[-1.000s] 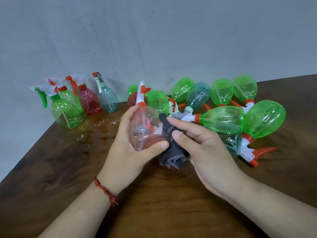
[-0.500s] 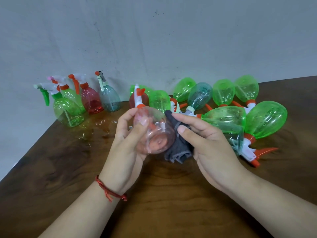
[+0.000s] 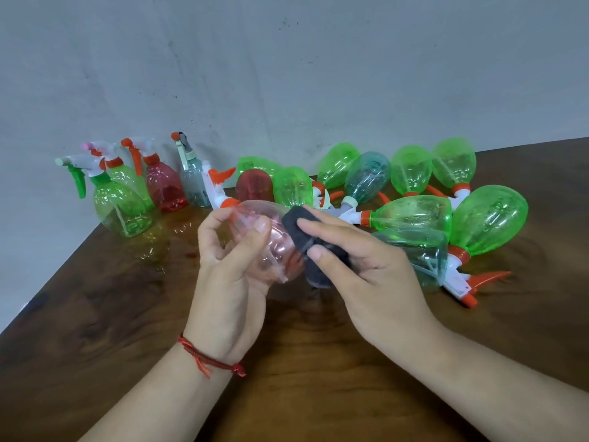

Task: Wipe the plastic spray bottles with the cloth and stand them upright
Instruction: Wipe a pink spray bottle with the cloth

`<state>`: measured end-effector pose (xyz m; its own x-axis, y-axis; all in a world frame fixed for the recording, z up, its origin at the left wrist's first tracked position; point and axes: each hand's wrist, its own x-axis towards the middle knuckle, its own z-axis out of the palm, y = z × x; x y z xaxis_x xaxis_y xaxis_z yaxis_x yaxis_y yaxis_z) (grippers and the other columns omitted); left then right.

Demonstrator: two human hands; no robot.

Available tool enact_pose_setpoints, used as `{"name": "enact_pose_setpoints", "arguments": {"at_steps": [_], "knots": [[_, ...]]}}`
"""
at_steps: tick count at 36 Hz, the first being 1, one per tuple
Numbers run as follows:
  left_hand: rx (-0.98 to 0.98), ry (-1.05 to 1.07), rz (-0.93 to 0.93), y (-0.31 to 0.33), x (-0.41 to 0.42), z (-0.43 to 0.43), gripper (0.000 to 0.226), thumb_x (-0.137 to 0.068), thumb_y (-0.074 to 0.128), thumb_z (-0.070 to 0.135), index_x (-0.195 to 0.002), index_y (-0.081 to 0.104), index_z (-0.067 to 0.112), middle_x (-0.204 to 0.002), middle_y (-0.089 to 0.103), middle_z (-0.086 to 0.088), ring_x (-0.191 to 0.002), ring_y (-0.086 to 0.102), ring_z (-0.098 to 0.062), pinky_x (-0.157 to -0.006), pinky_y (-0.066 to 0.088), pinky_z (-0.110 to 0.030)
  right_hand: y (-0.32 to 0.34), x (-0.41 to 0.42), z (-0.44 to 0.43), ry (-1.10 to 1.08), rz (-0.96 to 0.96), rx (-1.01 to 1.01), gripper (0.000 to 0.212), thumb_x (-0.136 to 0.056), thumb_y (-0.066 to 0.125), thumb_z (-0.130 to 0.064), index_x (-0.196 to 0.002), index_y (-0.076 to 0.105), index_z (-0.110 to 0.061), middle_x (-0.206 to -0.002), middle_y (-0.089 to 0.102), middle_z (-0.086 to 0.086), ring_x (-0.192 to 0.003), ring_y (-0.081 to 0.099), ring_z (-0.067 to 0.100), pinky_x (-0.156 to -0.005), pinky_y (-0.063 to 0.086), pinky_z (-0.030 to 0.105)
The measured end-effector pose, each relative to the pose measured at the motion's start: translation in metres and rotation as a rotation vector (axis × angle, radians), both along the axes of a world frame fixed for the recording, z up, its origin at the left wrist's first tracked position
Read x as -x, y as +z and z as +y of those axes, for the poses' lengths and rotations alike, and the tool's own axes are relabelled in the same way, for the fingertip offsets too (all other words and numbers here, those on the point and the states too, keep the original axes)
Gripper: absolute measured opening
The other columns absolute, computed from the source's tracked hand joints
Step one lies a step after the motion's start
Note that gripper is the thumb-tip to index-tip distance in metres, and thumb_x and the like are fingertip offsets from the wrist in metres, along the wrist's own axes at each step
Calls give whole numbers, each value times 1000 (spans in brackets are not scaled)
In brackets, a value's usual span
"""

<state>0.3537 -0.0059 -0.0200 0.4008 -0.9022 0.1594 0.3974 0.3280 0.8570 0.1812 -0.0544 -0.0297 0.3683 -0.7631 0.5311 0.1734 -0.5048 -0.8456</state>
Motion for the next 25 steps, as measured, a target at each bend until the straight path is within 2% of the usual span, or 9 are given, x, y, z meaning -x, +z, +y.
{"name": "enact_pose_setpoints", "arguments": {"at_steps": [4, 7, 9, 12, 14, 18, 20, 22, 25], "knots": [[31, -70, 29, 4, -3, 1, 72, -101, 69, 23, -162, 32, 14, -154, 52, -27, -124, 67, -36, -96, 58, -62, 3, -2, -4, -25, -69, -105, 43, -95, 77, -4, -128, 74, -31, -127, 76, -13, -122, 70, 9, -111, 54, 41], [35, -131, 81, 6, -4, 2, 73, -108, 63, 29, -166, 25, 8, -160, 42, -33, -142, 51, -52, -98, 55, -57, 2, 1, -4, -273, 101, 281, 35, -90, 83, -11, -120, 79, -30, -128, 72, -17, -118, 69, 5, -105, 53, 25], [54, -166, 110, 7, -5, 2, 67, -112, 56, 30, -162, 24, -2, -157, 36, -42, -145, 40, -62, -101, 52, -58, 1, 1, -4, -337, 167, 520, 26, -91, 83, -10, -113, 83, -23, -126, 70, -6, -115, 69, 11, -99, 54, 24], [77, -158, 129, 7, -4, 1, 68, -112, 58, 28, -160, 23, -5, -147, 41, -45, -130, 51, -53, -96, 55, -52, 0, -5, -4, -270, 215, 720, 21, -95, 79, -8, -114, 84, -17, -122, 70, 3, -108, 68, 26, -90, 57, 36], [66, -145, 115, 6, -1, 2, 70, -109, 64, 26, -161, 26, -1, -137, 50, -32, -125, 54, -45, -97, 55, -49, 2, -7, -4, -211, 250, 814, 23, -96, 78, -6, -116, 83, -16, -121, 71, 5, -105, 66, 27, -90, 55, 35], [62, -186, 26, 4, 4, 0, 42, -107, 64, 25, -141, 47, 7, -139, 50, -35, -127, 51, -54, -87, 52, -51, 10, -2, -7, -255, 189, 763, 23, -96, 80, -7, -118, 82, -14, -123, 70, 7, -110, 69, 26, -92, 58, 35], [58, -167, 18, 5, 2, 1, 56, -109, 62, 26, -150, 37, -2, -153, 39, -42, -138, 42, -67, -94, 49, -59, 13, 2, -11, -341, 163, 690, 24, -92, 82, -3, -114, 83, -13, -122, 69, 7, -107, 71, 20, -94, 57, 27], [61, -137, 41, 7, -2, 1, 68, -110, 60, 28, -158, 25, -5, -157, 34, -42, -141, 43, -63, -102, 47, -63, 11, 5, -14, -379, 175, 640, 23, -89, 84, -2, -108, 84, -15, -119, 71, 7, -102, 71, 12, -92, 55, 19], [71, -83, 75, 10, -6, 1, 72, -110, 59, 34, -160, 23, -5, -154, 42, -38, -133, 51, -52, -104, 50, -58, 1, 1, -14, -268, 247, 698, 19, -92, 83, -9, -107, 86, -20, -118, 73, 4, -99, 71, 18, -86, 58, 30]]}}
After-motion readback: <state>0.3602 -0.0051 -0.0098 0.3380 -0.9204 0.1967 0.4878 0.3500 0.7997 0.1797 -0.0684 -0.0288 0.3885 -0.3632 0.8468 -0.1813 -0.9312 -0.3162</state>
